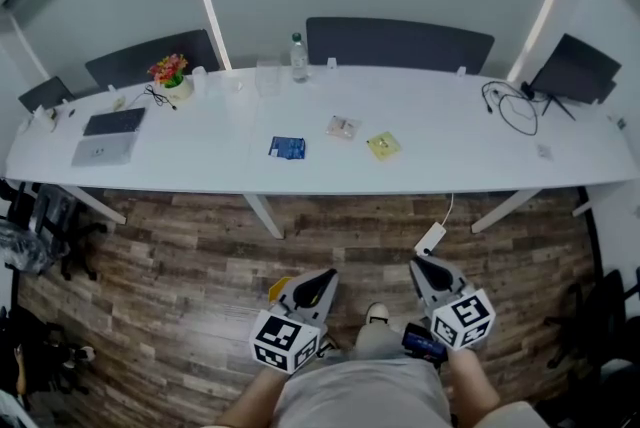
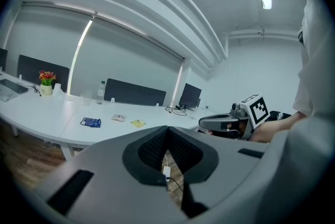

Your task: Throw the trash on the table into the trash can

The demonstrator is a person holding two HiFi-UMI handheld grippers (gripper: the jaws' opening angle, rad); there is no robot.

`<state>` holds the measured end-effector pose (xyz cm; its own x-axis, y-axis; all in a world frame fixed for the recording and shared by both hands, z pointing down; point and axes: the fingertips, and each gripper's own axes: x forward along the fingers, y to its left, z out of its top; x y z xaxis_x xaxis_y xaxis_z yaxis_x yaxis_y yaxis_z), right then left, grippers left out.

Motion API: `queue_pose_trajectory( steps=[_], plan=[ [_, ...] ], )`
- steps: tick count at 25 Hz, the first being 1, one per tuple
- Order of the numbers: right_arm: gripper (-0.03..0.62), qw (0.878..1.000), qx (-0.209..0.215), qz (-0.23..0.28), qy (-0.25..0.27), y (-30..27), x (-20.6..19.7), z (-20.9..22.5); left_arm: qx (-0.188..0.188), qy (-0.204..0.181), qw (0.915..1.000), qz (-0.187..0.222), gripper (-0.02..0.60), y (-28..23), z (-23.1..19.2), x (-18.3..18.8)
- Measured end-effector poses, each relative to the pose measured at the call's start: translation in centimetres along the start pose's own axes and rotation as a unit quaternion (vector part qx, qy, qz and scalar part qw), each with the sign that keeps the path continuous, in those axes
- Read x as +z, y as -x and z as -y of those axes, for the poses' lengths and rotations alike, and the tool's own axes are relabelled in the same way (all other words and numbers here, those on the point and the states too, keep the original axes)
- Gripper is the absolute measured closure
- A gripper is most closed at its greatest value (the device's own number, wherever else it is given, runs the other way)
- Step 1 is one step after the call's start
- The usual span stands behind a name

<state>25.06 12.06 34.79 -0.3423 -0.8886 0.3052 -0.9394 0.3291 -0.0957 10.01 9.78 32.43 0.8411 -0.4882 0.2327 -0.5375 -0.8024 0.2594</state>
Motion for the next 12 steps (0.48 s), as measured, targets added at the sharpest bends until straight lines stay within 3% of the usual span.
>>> queue_pose_trajectory(
  steps=[12],
  plan=[
    [0.563, 1.0, 0.01, -0.002, -0.004, -6.3, 1.1, 6.7, 0.02, 0.01, 0.9997, -0.007, 0.578, -6.7, -4.3, 1.5]
  ],
)
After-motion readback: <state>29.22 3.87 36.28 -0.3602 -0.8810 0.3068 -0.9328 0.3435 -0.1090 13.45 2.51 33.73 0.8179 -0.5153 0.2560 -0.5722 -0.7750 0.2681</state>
